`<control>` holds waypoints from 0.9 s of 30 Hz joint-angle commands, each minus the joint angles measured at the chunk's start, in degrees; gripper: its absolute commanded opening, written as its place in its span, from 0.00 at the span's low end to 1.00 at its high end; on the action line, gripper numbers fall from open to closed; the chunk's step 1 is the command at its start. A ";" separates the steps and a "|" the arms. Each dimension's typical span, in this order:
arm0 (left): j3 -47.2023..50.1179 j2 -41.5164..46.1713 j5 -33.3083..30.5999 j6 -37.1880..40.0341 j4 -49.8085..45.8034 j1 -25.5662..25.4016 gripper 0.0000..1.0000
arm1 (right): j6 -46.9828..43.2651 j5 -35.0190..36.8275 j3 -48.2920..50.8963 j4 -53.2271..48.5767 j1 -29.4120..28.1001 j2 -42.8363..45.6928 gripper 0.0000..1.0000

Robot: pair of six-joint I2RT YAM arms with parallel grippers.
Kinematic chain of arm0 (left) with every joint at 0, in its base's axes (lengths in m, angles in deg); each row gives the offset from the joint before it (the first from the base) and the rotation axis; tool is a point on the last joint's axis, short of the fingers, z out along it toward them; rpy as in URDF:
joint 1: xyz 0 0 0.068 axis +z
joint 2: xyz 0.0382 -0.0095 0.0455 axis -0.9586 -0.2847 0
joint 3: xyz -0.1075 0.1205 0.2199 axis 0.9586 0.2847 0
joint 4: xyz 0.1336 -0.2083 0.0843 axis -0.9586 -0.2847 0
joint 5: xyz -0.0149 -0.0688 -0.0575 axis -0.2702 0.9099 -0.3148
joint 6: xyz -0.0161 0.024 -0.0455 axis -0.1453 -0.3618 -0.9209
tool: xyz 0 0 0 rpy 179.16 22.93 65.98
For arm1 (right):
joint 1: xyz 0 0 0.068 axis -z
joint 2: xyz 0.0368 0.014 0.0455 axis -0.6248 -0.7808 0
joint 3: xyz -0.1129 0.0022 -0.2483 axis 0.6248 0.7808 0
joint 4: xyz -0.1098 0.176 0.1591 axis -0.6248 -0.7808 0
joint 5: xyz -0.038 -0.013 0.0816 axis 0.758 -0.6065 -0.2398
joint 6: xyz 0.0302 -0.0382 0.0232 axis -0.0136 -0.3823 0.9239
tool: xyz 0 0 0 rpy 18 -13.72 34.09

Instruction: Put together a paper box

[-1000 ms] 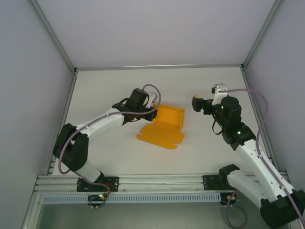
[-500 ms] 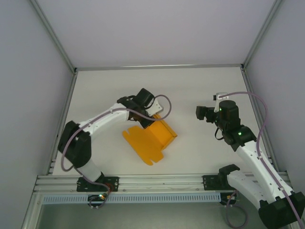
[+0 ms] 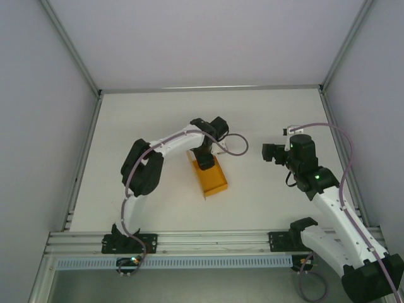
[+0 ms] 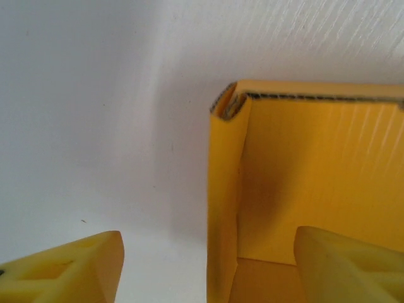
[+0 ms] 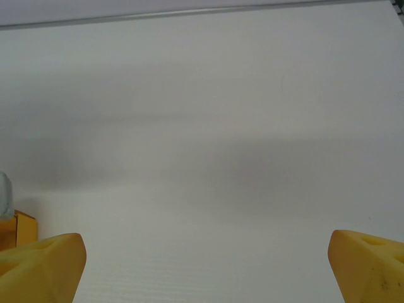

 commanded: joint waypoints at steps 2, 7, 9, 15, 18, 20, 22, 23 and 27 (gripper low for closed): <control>-4.51 2.60 1.84 3.20 -4.97 -0.18 0.84 | -0.85 1.30 1.06 -1.15 0.65 0.75 1.00; -2.95 8.76 7.83 2.84 -0.66 -0.12 1.00 | -2.69 -3.15 1.43 0.05 0.84 0.07 1.00; -1.12 12.55 8.35 1.18 3.17 0.34 1.00 | -5.21 -9.93 1.89 2.22 0.87 -0.93 1.00; 3.24 23.26 1.18 -19.10 13.36 8.42 1.00 | -16.34 -26.91 -4.36 3.71 -4.93 -16.14 1.00; 8.10 28.02 -0.97 -32.27 12.66 16.54 1.00 | -28.95 -30.82 -11.02 1.58 -10.98 -27.10 1.00; 15.19 32.30 1.38 -38.94 14.50 22.55 1.00 | -37.94 -32.76 -17.61 -2.19 -13.48 -35.26 1.00; 23.57 36.78 4.50 -44.29 17.67 28.34 1.00 | -47.26 -35.87 -25.01 -8.09 -14.62 -43.46 0.98; 27.23 38.81 6.38 -45.93 19.19 30.56 1.00 | -51.42 -36.67 -28.67 -11.42 -15.21 -46.98 0.98; 38.47 45.55 9.87 -47.44 23.25 35.79 1.00 | -62.56 -36.10 -40.28 -20.87 -17.83 -58.82 0.96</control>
